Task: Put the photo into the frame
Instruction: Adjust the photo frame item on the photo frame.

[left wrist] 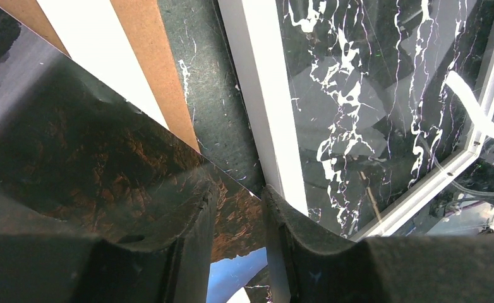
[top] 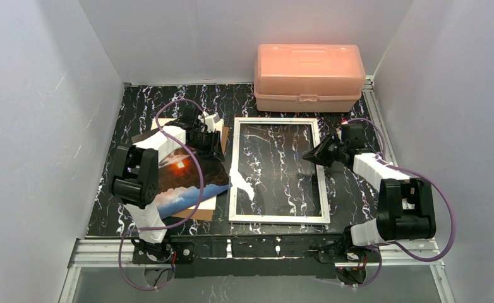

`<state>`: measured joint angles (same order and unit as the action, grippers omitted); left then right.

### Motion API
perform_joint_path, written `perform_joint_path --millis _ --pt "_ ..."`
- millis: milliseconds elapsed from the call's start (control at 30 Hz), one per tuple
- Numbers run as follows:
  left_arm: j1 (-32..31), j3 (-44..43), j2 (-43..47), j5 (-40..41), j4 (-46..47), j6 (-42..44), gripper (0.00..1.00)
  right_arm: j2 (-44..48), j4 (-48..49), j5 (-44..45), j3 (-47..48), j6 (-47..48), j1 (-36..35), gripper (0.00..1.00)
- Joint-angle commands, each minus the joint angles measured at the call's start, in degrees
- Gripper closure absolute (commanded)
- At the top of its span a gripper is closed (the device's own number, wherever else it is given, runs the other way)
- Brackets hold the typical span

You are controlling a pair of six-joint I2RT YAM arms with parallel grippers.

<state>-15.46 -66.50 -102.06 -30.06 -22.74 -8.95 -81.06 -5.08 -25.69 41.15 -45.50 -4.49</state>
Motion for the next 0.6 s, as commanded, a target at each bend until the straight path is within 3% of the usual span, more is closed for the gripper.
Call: perform_joint_path --millis 0,567 --pt "-0.36 -1.40 0.74 -1.40 -1.09 0.86 0.69 0.40 2.10 0.64 0.60 2.11 0.93 0.99" --pt "-0.57 -1.09 0.72 -1.47 -0.86 0.85 0.69 5.21 4.64 -1.68 1.30 3.63 1.40 0.99"
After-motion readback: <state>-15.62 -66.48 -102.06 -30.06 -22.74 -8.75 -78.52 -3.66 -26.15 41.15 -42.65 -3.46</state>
